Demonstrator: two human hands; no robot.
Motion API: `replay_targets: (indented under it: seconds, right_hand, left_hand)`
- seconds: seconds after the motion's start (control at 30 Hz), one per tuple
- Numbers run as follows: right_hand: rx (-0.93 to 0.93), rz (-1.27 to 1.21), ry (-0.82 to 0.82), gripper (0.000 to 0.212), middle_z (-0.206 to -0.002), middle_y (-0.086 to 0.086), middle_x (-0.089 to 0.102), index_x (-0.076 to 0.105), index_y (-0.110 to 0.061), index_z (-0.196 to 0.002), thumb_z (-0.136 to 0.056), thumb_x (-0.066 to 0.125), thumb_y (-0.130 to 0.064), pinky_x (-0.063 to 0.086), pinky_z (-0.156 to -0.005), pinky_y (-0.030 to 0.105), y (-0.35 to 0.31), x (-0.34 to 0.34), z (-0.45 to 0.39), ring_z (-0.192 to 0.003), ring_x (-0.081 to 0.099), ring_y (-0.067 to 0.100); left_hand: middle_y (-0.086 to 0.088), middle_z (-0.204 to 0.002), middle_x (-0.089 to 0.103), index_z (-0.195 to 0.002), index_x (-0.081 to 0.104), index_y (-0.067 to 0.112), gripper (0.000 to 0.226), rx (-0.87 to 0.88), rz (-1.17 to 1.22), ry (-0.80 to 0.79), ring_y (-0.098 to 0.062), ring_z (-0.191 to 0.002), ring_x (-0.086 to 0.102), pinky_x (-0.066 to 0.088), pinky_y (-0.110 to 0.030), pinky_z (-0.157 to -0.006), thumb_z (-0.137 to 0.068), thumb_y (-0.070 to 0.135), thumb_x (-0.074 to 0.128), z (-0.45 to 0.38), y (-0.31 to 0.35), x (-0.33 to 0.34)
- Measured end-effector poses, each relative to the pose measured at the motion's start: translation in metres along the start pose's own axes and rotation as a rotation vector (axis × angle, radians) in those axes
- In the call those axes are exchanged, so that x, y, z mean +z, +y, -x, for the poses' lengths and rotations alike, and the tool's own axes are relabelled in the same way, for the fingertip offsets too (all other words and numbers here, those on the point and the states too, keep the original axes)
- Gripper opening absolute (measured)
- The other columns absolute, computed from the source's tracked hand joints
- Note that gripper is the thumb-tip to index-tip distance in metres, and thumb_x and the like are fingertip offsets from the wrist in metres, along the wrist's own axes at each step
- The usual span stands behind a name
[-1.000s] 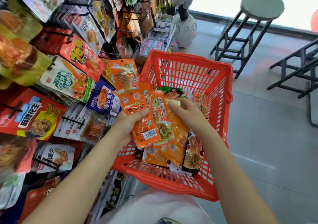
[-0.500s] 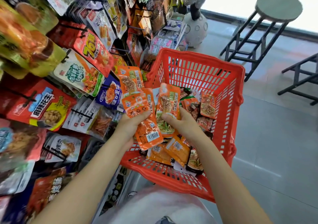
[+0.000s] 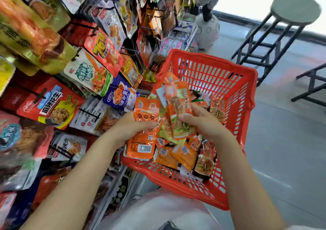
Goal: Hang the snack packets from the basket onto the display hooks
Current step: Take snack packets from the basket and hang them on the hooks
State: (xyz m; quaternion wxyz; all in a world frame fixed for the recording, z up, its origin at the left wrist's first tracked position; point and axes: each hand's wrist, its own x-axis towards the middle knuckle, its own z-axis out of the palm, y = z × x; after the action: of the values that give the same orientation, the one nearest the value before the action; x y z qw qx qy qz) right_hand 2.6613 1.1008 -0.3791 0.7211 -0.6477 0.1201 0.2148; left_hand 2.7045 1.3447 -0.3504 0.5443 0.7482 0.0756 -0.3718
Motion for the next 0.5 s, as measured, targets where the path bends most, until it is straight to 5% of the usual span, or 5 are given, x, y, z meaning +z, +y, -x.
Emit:
replay_targets:
  seconds: [0.1, 0.2, 0.3, 0.43, 0.5]
  right_hand:
    - [0.008, 0.044, -0.068, 0.051, -0.137, -0.013, 0.061, 0.054, -0.041, -0.134, -0.088, 0.076, -0.035, 0.041, -0.112, 0.045, 0.002, 0.008, -0.003, -0.127, 0.058, 0.011]
    - [-0.003, -0.010, 0.031, 0.075, -0.153, -0.017, 0.041, 0.033, -0.028, -0.155, -0.092, 0.073, -0.033, 0.031, -0.119, 0.042, 0.004, 0.010, -0.002, -0.139, 0.039, 0.007]
    - [-0.007, -0.117, 0.147, 0.066, -0.108, -0.031, 0.046, 0.031, -0.015, -0.155, -0.098, 0.064, -0.017, 0.034, -0.102, 0.032, 0.014, 0.001, -0.001, -0.103, 0.052, 0.000]
    - [0.062, -0.289, 0.325, 0.059, -0.122, 0.002, 0.068, 0.052, -0.014, -0.141, -0.088, 0.076, -0.026, 0.042, -0.110, 0.055, 0.020, -0.004, -0.003, -0.119, 0.062, 0.029]
    - [0.092, -0.407, 0.382, 0.031, -0.107, 0.009, 0.073, 0.061, -0.008, -0.121, -0.092, 0.071, -0.015, 0.051, -0.099, 0.052, 0.021, -0.006, -0.006, -0.099, 0.069, 0.028]
  left_hand:
    - [-0.002, -0.103, 0.078, -0.117, 0.068, 0.018, 0.035, 0.021, 0.033, -0.010, -0.022, -0.093, 0.075, 0.057, -0.038, -0.085, -0.084, 0.016, 0.079, -0.001, -0.001, 0.004]
    - [-0.005, -0.101, 0.078, -0.115, 0.068, 0.016, 0.031, 0.010, 0.155, 0.086, -0.022, -0.086, 0.076, 0.056, -0.036, -0.078, -0.085, 0.014, 0.077, -0.005, -0.006, 0.003]
    - [-0.011, -0.104, 0.077, -0.116, 0.067, 0.013, 0.032, -0.003, 0.272, 0.202, -0.027, -0.087, 0.075, 0.059, -0.038, -0.079, -0.085, 0.011, 0.077, -0.009, -0.009, 0.003]
    - [-0.015, -0.107, 0.076, -0.116, 0.068, 0.008, 0.031, -0.007, 0.324, 0.251, -0.035, -0.097, 0.073, 0.058, -0.049, -0.090, -0.087, 0.011, 0.077, -0.013, -0.010, 0.005]
    - [-0.016, -0.106, 0.076, -0.116, 0.069, 0.007, 0.032, 0.001, 0.344, 0.267, -0.037, -0.098, 0.073, 0.056, -0.055, -0.094, -0.086, 0.012, 0.078, -0.014, -0.011, 0.008]
